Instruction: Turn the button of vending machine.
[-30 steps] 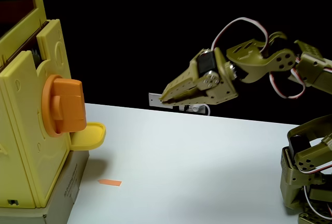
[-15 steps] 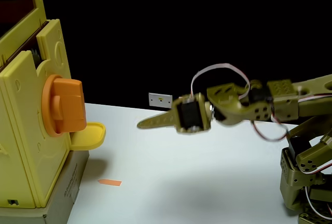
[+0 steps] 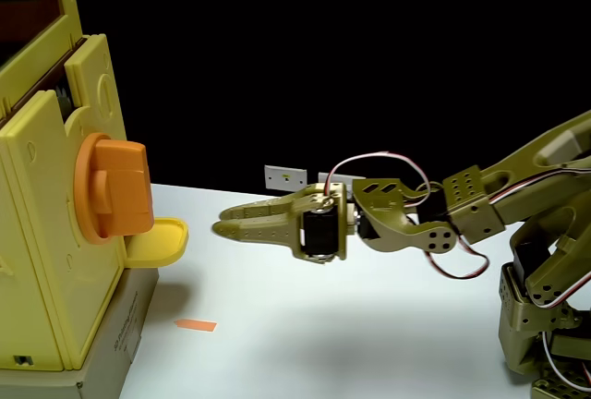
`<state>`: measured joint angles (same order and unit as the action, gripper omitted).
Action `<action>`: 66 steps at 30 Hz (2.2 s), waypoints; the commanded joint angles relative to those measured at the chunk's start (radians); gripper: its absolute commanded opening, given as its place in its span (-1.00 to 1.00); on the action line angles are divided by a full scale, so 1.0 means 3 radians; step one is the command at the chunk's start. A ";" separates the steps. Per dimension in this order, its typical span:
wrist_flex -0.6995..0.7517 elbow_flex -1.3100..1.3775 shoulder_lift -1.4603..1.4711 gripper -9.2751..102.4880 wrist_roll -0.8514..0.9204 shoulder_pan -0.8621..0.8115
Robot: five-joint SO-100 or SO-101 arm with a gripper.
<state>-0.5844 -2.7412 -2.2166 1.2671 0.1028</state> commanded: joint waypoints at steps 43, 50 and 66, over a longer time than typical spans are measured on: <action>-0.0562 0.2311 0.2357 -0.35 -0.0118 -0.0486; -0.0557 0.2465 0.2480 -0.43 -0.0087 -0.0476; -0.0741 0.2352 0.2470 -0.79 0.0010 -0.0414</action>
<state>-0.7839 -2.0479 -1.4665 1.2502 -0.0245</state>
